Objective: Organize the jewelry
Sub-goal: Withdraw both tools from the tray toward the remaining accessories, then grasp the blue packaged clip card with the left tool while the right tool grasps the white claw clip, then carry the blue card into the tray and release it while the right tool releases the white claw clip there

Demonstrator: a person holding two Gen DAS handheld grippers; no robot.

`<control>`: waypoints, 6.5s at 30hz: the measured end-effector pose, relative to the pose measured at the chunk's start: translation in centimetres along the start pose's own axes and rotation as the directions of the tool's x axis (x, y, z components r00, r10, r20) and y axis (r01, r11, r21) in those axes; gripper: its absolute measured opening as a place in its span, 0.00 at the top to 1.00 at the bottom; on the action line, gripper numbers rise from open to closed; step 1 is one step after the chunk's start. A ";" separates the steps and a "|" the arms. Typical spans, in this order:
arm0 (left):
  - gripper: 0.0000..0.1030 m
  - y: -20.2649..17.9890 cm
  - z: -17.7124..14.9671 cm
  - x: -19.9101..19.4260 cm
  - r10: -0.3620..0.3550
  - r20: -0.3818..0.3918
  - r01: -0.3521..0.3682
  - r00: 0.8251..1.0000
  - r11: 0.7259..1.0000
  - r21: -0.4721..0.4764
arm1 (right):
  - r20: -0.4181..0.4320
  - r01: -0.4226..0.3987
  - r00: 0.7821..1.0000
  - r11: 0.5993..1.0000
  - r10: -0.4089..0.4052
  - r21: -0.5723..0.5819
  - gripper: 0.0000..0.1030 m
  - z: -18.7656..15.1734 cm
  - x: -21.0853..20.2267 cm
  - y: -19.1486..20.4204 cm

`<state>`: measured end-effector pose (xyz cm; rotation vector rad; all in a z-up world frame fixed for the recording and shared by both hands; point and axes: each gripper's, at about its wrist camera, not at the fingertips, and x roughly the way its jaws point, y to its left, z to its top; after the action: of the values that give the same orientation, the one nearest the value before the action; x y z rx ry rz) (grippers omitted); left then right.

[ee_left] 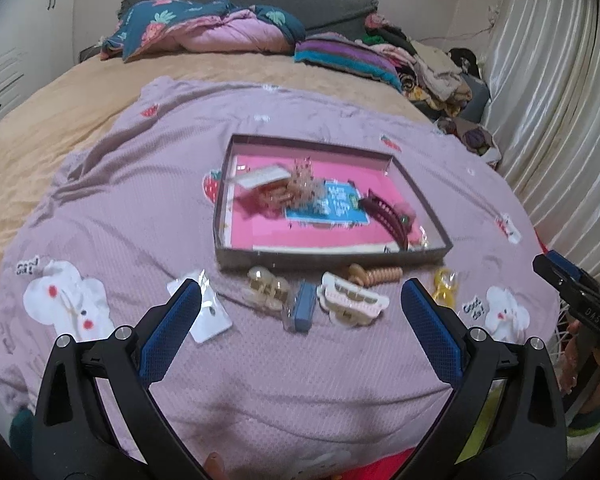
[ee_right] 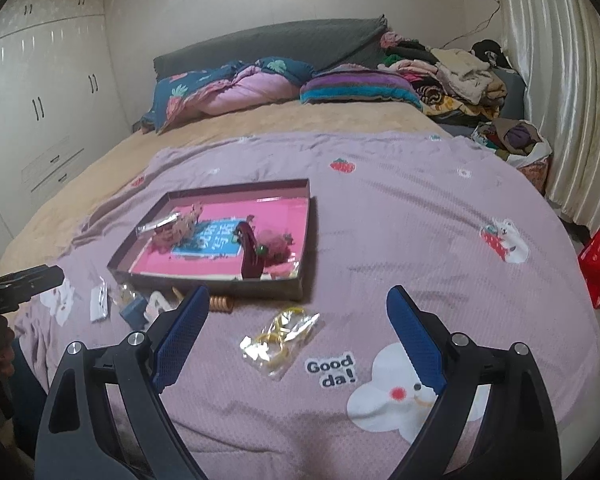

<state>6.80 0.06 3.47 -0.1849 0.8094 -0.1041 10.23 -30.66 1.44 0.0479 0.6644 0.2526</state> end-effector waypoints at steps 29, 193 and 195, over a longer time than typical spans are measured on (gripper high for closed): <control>0.43 -0.8 -4.6 6.7 -0.035 -0.172 0.048 0.984 0.996 0.072 | -0.156 -0.076 0.986 0.988 0.055 -0.131 0.13 -4.8 3.6 4.2; 0.73 -2.8 6.3 18.2 -0.150 -0.249 0.190 0.957 0.971 0.145 | -0.148 0.096 0.983 0.992 -0.108 -0.082 0.50 7.1 21.2 2.6; 0.72 -2.8 6.3 18.3 -0.145 -0.248 0.185 0.958 0.972 0.147 | -0.158 0.090 0.983 0.994 -0.098 -0.062 0.50 6.8 21.2 2.2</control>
<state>23.89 -4.86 -4.64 -0.0798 1.0166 -0.3581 29.99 -23.03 -5.74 -0.0572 0.8178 0.1847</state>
